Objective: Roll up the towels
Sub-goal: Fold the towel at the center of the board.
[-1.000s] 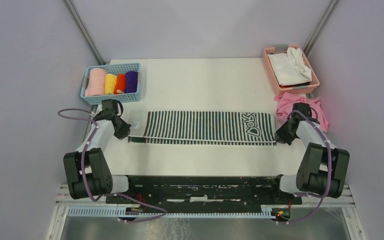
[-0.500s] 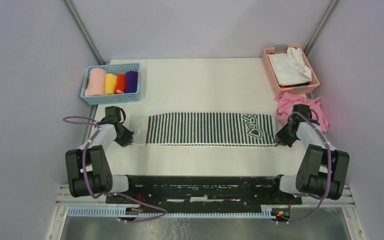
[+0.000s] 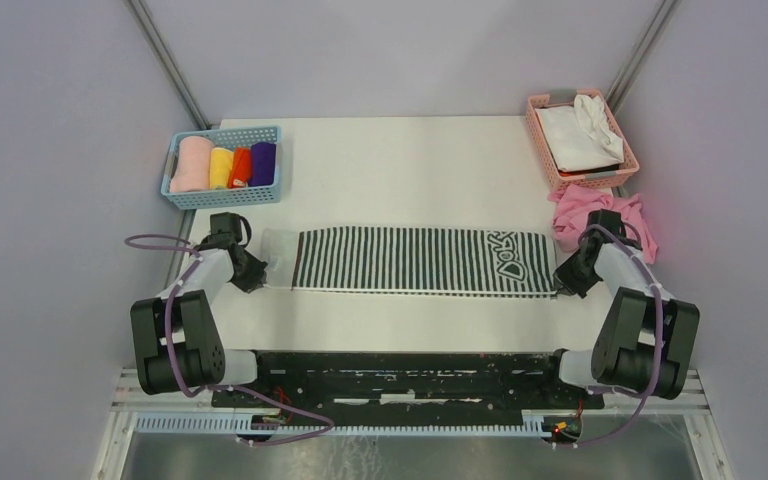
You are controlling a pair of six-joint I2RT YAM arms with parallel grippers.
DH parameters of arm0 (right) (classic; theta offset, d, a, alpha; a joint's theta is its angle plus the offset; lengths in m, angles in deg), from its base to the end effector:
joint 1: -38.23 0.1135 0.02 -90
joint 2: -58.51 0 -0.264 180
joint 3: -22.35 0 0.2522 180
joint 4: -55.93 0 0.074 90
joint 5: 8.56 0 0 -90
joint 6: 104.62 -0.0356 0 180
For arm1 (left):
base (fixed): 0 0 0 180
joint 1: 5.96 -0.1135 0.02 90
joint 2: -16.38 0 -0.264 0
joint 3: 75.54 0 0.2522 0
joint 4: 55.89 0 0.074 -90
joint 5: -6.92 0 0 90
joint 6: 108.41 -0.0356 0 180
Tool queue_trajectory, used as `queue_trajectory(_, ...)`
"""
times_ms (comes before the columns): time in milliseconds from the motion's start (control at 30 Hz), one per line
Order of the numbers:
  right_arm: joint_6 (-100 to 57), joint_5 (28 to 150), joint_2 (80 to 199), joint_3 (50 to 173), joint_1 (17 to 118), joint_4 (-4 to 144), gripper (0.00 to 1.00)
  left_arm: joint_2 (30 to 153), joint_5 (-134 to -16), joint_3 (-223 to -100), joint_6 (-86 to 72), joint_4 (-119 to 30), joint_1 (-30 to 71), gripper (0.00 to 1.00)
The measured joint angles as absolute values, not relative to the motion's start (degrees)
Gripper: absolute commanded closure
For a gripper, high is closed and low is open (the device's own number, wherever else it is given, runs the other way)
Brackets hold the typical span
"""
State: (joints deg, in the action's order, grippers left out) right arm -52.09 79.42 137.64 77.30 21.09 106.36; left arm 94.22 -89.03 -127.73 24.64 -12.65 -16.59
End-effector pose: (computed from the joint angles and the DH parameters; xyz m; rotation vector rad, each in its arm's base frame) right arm 0.2188 -0.0688 0.1638 1.3231 2.5479 0.0186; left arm 0.2265 0.0463 0.1603 -1.2697 2.4500 -0.0058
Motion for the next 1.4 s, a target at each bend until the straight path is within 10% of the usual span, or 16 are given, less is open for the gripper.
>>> queue_trajectory(1400,-53.6,83.2,139.0,78.4,19.8,111.8,0.92,94.0,-91.5,-129.2,26.6,-10.6,-19.1,0.97)
